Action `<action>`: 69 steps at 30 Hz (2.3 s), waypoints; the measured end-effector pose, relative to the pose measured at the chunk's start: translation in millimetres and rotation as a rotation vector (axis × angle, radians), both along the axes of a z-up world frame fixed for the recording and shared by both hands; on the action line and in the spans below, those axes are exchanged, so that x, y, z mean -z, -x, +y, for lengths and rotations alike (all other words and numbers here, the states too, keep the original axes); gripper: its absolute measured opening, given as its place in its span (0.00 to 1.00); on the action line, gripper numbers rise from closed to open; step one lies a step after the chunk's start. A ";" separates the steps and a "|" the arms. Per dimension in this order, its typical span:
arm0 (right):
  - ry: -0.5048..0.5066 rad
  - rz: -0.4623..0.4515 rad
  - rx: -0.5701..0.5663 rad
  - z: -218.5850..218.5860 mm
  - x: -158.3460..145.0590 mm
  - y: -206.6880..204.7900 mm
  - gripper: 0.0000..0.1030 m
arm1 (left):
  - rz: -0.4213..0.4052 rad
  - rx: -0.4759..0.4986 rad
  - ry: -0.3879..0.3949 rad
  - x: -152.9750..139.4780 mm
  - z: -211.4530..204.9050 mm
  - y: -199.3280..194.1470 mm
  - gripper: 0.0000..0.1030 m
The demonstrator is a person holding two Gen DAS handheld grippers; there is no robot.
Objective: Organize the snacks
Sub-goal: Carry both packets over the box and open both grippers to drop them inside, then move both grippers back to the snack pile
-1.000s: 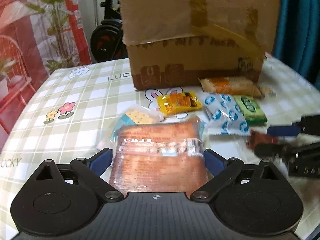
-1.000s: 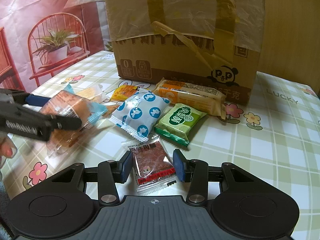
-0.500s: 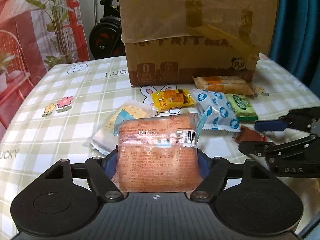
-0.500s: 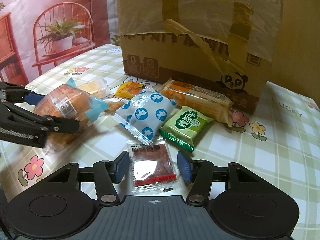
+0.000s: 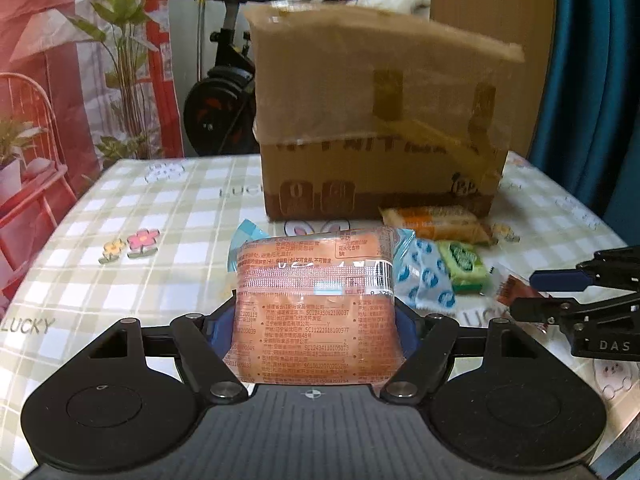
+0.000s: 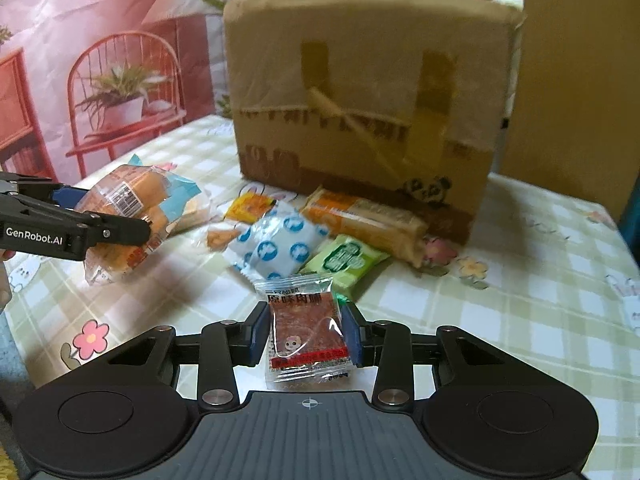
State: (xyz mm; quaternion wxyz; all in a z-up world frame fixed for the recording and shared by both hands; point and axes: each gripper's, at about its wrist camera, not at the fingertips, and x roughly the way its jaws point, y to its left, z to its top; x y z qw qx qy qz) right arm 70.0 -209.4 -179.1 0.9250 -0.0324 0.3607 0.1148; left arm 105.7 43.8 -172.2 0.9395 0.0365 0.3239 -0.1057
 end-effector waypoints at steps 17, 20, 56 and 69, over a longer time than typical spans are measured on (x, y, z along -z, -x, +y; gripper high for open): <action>0.068 -0.386 0.073 -36.6 -127.2 -64.5 0.35 | -0.222 -0.005 0.087 -120.4 -0.3 -77.3 0.75; 0.053 -0.428 0.090 -50.1 -146.5 -98.5 0.35 | -0.235 0.013 0.117 -143.3 -10.2 -108.9 0.75; -0.025 -0.310 0.198 -42.8 -139.2 -129.0 0.63 | -0.203 0.039 0.074 -155.1 -26.1 -145.3 0.86; -0.120 -0.242 0.188 -36.0 -105.3 -71.4 0.68 | -0.119 -0.035 0.118 -117.2 -2.1 -80.2 0.82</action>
